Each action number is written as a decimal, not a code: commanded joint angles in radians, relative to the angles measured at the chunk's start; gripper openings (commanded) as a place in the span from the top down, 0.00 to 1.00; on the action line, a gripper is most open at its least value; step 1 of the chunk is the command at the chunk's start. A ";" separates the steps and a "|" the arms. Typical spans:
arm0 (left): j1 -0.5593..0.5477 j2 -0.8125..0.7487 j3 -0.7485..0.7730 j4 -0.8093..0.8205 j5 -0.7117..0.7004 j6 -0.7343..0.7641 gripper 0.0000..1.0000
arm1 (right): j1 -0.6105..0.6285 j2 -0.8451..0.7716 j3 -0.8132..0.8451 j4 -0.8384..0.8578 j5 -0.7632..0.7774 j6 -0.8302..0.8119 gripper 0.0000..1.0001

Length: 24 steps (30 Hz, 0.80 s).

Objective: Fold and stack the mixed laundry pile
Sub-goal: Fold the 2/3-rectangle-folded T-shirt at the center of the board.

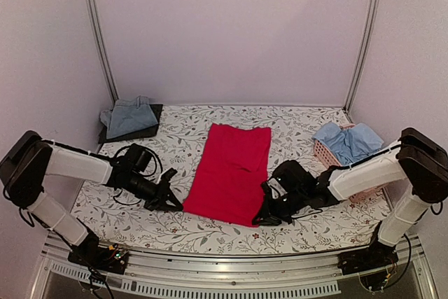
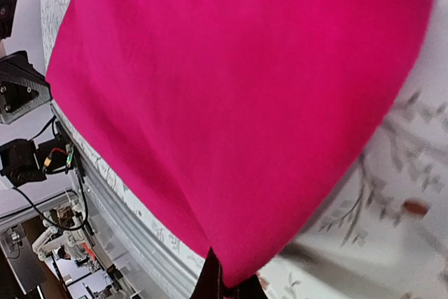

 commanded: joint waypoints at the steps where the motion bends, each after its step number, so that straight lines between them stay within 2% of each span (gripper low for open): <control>1: -0.015 -0.213 -0.053 -0.040 0.009 -0.129 1.00 | 0.069 -0.129 -0.030 -0.090 0.026 0.136 1.00; 4: -0.013 -0.282 -0.017 -0.082 -0.005 -0.152 1.00 | 0.037 -0.196 -0.020 -0.151 0.049 0.141 1.00; 8: 0.000 -0.222 0.090 -0.083 -0.013 -0.154 1.00 | -0.053 -0.213 0.029 -0.215 0.022 0.089 1.00; 15: 0.053 0.094 0.423 -0.144 -0.013 -0.081 1.00 | -0.244 -0.105 0.221 -0.320 -0.055 -0.099 1.00; 24: 0.097 0.491 0.919 -0.263 0.021 -0.019 1.00 | -0.479 0.146 0.496 -0.437 -0.158 -0.327 1.00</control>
